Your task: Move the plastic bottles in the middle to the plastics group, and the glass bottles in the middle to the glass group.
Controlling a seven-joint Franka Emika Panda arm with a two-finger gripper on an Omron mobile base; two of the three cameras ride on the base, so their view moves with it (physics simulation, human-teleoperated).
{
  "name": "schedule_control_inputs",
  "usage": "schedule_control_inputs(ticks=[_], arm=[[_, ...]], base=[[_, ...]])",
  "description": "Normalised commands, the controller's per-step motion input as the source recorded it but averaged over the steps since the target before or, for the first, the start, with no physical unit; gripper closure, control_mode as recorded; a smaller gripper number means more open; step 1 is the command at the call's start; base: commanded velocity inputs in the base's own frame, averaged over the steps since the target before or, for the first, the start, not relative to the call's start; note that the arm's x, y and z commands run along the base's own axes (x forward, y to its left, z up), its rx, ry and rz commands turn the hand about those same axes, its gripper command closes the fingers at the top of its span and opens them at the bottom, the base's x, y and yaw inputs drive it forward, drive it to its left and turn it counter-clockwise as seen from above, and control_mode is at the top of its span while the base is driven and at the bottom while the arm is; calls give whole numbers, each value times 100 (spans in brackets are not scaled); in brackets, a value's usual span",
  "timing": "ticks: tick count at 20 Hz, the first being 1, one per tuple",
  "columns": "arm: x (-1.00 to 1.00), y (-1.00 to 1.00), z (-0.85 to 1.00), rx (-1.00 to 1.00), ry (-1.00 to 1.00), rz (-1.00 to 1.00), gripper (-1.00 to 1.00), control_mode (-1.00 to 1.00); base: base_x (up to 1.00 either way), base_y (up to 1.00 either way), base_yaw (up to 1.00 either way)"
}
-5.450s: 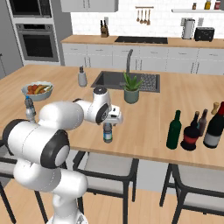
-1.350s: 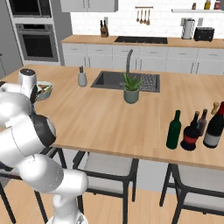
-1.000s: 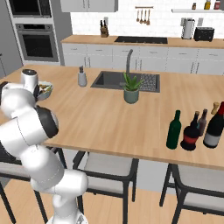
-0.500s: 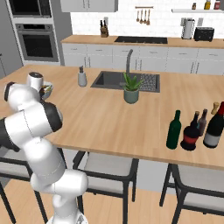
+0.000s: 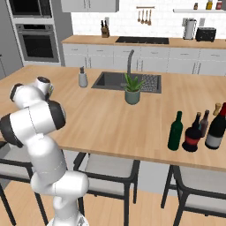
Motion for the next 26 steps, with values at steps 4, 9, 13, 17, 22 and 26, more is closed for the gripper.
schedule_control_inputs(ticks=[4, 9, 13, 17, 22, 26], arm=[[11, 0, -17, 4, -9, 5, 100, -100], [13, 0, -13, 2, -10, 3, 100, -100], [18, 0, -15, 8, -2, 0, 100, -100], [24, 2, -13, 10, 0, 0, 100, -100], [24, 2, -21, 5, 0, 0, 100, -100], [17, 15, -27, 0, 0, 0, 100, -100]], base=[[0, 0, 0], [0, 0, 0], [0, 0, 0], [0, 0, 0], [0, 0, 0], [0, 0, 0]])
